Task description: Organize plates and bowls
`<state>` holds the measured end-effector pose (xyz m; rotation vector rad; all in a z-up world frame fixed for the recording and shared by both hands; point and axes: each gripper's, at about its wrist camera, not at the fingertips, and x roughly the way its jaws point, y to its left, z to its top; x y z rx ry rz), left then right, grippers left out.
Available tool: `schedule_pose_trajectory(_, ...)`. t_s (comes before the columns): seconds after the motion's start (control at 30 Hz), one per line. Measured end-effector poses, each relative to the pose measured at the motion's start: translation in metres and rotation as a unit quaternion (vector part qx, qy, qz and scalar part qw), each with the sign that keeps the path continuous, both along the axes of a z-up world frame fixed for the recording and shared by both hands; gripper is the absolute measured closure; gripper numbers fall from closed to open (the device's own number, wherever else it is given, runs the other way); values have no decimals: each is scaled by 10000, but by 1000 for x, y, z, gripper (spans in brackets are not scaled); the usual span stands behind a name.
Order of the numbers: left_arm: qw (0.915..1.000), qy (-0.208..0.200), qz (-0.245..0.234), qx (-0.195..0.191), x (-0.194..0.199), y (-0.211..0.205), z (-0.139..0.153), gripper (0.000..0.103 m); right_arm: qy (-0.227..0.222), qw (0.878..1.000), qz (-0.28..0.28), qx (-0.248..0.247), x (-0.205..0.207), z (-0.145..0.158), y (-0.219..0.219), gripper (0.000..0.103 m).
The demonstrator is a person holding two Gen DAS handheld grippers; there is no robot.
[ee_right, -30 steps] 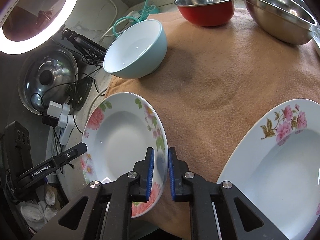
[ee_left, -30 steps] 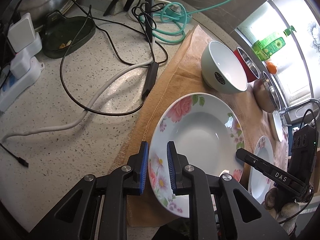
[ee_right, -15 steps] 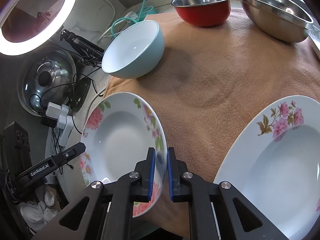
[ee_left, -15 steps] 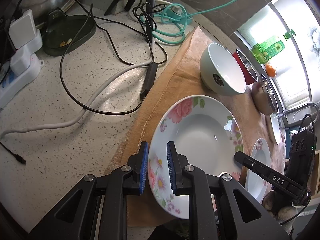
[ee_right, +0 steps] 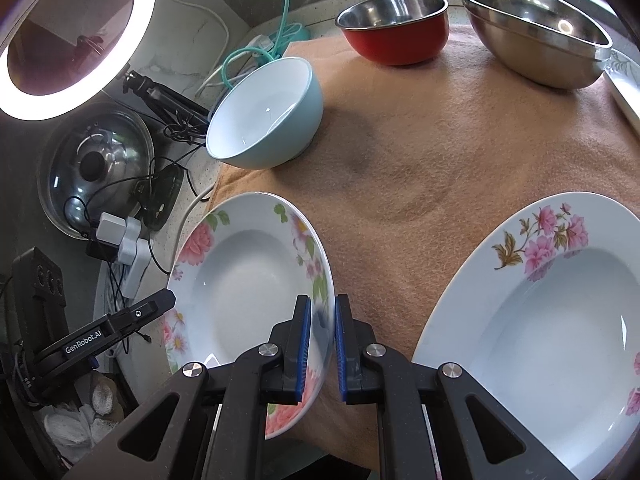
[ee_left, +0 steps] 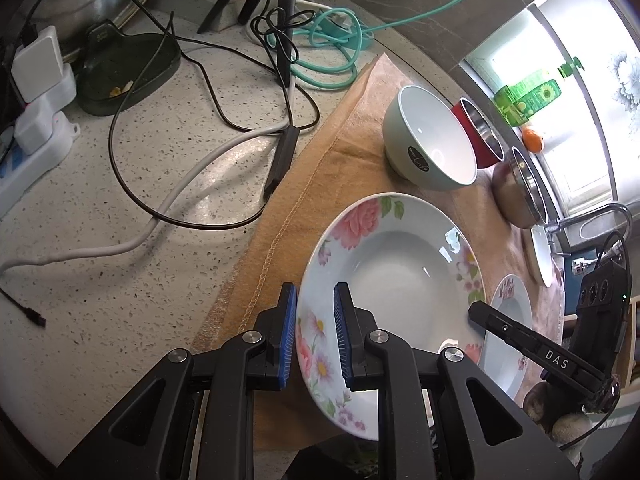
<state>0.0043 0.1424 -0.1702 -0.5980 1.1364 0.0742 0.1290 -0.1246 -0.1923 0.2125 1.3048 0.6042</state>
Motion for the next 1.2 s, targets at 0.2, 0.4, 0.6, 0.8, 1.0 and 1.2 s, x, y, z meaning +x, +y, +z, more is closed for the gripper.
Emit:
schedule_pose_trajectory(0.2,10000,-74,-49,-14,2,-7,7,86,-44,10000,-61,19,-2,5,-9,92)
schedule_pose_trajectory(0.4,9998,-157,-138,-60,5,-17,13,86,-103,9998,-163,62,-3,12,-21,92)
schedule_pose_trajectory(0.6,9993,-231,-276,-79,10,-30,20,86,-158,9994,-298,91,-4,19,-37,92)
schedule_pose_trajectory(0.8,9983,-323,-467,-96,18,-47,25,86,-187,9986,-479,89,-4,24,-57,92)
schedule_pose_trajectory(1.0,9971,-320,-683,-113,25,-68,25,86,-206,9975,-678,71,-5,27,-79,92)
schedule_pose_trajectory(1.2,9958,-324,-851,-134,29,-86,26,86,-222,9961,-847,42,-7,28,-100,92)
